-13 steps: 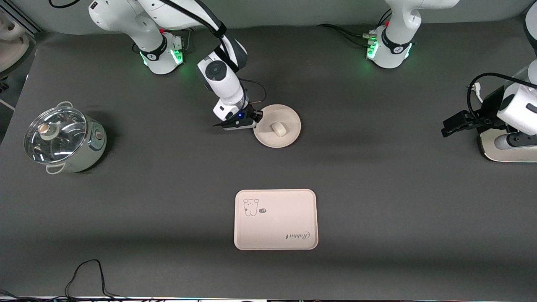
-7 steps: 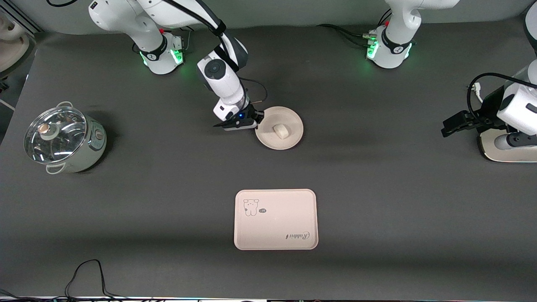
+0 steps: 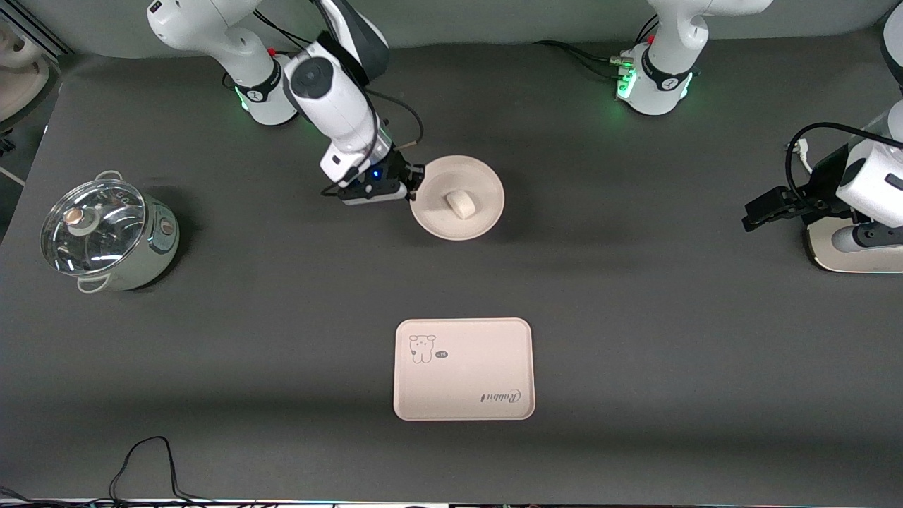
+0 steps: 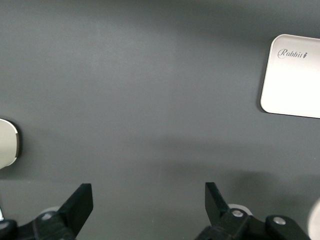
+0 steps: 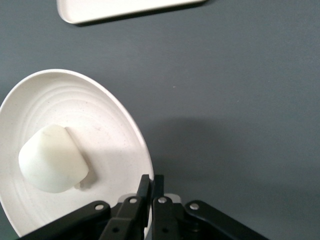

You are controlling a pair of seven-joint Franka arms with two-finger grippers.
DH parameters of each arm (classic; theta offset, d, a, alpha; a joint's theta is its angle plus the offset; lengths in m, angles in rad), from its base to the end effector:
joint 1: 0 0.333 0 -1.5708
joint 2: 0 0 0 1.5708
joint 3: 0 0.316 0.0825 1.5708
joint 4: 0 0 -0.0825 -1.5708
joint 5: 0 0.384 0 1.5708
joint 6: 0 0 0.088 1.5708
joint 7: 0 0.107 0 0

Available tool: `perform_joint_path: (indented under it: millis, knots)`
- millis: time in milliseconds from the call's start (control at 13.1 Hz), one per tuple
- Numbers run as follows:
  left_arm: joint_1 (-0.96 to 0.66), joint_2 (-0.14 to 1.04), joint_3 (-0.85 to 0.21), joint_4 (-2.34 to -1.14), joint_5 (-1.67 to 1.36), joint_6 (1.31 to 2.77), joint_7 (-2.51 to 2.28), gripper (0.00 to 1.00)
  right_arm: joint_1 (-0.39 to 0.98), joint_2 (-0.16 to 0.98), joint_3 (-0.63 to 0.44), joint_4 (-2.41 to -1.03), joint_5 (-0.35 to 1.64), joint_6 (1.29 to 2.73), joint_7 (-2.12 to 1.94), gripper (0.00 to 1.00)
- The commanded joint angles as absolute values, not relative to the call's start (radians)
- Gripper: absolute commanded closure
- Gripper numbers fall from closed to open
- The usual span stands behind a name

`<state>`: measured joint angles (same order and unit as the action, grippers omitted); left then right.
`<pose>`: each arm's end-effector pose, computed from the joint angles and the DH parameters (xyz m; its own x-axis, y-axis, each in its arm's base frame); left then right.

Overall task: Place bun in plate and plate on tray
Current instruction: 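Carry the plate with the right gripper onto the rabbit tray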

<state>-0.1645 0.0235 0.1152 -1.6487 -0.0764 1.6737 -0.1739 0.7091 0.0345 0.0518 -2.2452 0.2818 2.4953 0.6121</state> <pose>0.5673 -0.0361 0.5837 0.9912 0.1316 -0.0113 0.1320 -0.9886 0.0724 0.3975 0.3761 0.3728 0.9974 -0.0634 0.0330 -0.0515 -0.9577 -0.2832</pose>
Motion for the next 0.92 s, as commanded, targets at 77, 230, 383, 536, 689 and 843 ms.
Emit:
perform_joint_path:
  millis: [77, 230, 383, 536, 689, 843]
  knots:
    - [-0.175, 0.025, 0.123, -1.637, -0.086, 1.678, -0.161, 0.0, 0.706, 0.083, 0.054, -2.159, 0.344, 2.474, 0.583, 1.0]
    - [-0.175, 0.025, 0.123, -1.632, -0.086, 1.678, -0.16, 0.0, 0.674, 0.167, 0.052, -2.074, 0.342, 2.476, 0.575, 1.0]
    - [-0.175, 0.025, 0.123, -1.632, -0.086, 1.677, -0.161, 0.0, 0.649, 0.263, 0.032, -1.958, 0.341, 2.474, 0.543, 1.0]
    - [-0.175, 0.029, 0.123, -1.632, -0.086, 1.677, -0.16, 0.0, 0.592, 0.369, 0.031, -1.831, 0.342, 2.465, 0.514, 1.0]
    - [-0.175, 0.029, 0.123, -1.632, -0.08, 1.678, -0.16, 0.0, 0.571, 0.476, 0.029, -1.684, 0.342, 2.435, 0.508, 1.0]
    - [-0.176, 0.029, 0.123, -1.631, -0.031, 1.68, -0.158, 0.0, 0.546, 0.585, 0.029, -1.507, 0.342, 2.383, 0.508, 1.0]
